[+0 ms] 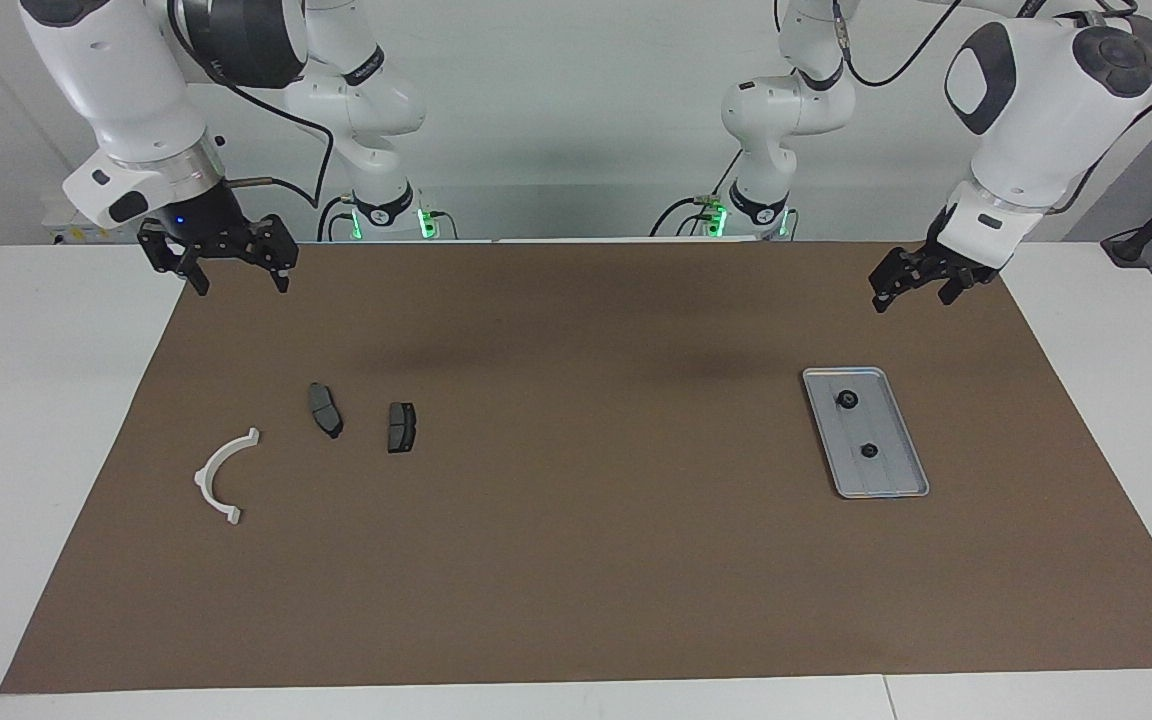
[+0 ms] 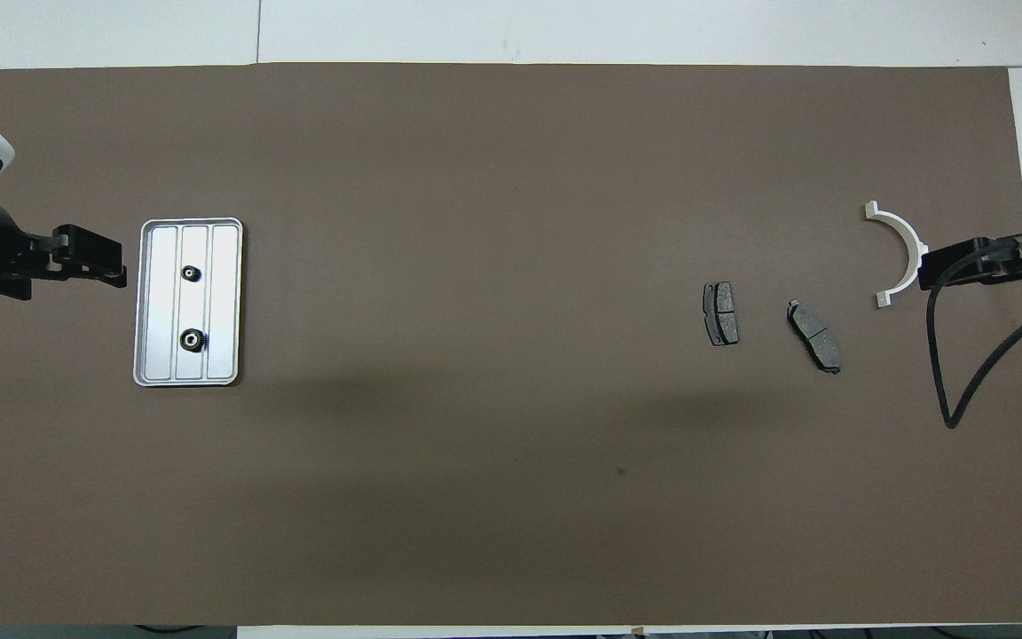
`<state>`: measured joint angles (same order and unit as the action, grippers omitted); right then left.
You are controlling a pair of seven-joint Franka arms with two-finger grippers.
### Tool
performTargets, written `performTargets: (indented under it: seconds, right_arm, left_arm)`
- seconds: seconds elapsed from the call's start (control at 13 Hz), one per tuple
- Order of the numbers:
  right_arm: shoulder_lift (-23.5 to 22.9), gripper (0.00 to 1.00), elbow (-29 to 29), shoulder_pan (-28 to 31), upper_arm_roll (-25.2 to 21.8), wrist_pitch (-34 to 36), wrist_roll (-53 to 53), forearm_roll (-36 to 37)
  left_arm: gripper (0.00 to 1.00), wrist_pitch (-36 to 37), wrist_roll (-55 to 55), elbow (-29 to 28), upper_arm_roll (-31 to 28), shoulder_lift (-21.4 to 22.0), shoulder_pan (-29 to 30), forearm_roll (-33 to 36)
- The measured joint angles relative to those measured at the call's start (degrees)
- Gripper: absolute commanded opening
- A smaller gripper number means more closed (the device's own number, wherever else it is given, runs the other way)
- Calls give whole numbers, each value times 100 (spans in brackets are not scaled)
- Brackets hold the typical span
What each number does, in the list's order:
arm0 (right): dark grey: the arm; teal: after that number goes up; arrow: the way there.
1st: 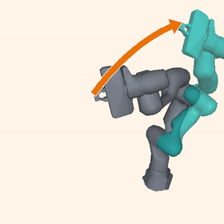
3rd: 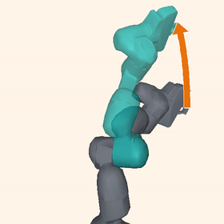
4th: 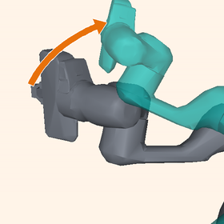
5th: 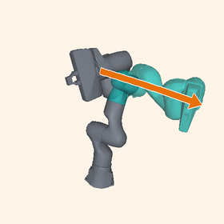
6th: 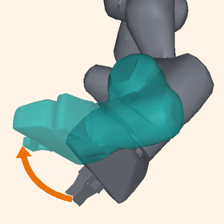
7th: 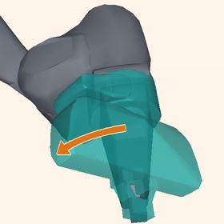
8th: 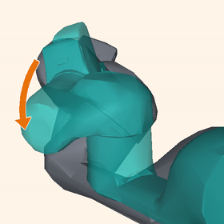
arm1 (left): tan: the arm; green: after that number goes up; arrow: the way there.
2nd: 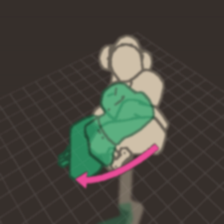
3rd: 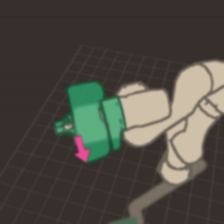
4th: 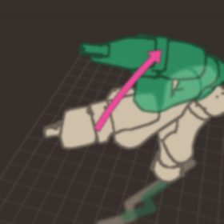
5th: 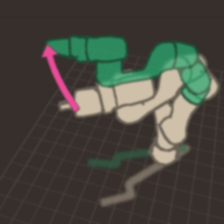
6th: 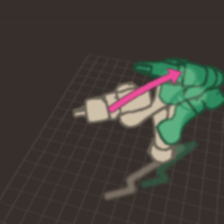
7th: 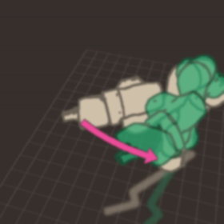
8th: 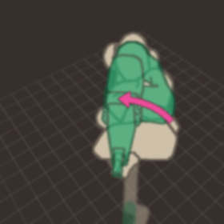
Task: Place bearing gear from tray to pile
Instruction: 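Reach the left gripper toward the black gear on the silver tray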
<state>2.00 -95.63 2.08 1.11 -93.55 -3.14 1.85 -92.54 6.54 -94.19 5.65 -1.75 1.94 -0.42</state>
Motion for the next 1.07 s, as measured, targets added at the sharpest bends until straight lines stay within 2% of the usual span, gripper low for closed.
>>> performTargets:
  seconds: [0.54, 1.07]
  right_arm:
    - [0, 100, 0, 2, 0, 0, 0, 0]
    - [0, 100, 0, 45, -2, -3, 0, 0]
  left_arm:
    - [100, -174, 4, -71, -144, 40, 29, 0]
    - [100, -1280, 4, -1238, -168, 187, 123, 0]
